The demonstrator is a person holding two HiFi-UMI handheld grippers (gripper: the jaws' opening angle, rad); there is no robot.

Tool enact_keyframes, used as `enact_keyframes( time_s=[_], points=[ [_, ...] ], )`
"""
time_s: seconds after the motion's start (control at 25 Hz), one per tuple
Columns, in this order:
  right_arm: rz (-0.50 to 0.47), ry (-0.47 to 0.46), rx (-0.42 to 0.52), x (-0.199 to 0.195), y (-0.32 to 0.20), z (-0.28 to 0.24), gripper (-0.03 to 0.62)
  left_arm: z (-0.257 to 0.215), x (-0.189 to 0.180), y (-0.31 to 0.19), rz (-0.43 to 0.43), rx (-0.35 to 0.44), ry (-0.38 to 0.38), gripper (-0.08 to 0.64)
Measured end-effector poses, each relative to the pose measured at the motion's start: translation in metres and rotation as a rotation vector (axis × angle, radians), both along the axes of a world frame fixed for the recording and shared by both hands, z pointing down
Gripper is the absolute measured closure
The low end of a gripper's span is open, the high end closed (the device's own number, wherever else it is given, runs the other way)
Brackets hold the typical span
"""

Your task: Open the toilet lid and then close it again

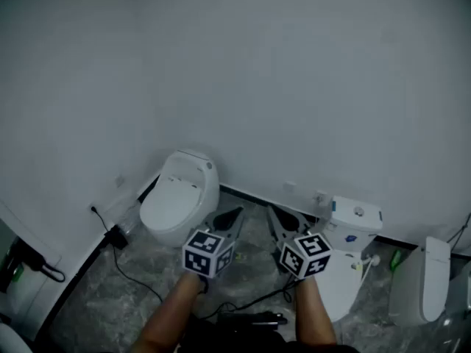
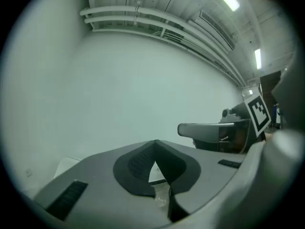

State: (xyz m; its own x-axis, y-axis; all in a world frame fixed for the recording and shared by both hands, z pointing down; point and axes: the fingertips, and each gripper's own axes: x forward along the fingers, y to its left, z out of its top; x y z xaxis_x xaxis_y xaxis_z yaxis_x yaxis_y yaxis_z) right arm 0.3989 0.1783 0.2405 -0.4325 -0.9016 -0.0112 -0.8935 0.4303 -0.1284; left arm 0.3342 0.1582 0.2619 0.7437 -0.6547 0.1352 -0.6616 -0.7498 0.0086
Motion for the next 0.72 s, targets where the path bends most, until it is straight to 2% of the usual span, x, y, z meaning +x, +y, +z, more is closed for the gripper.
enact_keyframes(
  time_s=[0.36,0.72],
  points=[
    [0.018,-0.023,-0.003,0.004,-0.001,0.002,0.583,0.003,0.001,0.000,0.002,-0.005,-0.005,0.554],
    [-0.014,-0.011,-0.011,-0.009,-0.003,0.006,0.583,0.010,-0.011,-0.001,-0.018,-0.020,-0.008,0.554]
  ],
)
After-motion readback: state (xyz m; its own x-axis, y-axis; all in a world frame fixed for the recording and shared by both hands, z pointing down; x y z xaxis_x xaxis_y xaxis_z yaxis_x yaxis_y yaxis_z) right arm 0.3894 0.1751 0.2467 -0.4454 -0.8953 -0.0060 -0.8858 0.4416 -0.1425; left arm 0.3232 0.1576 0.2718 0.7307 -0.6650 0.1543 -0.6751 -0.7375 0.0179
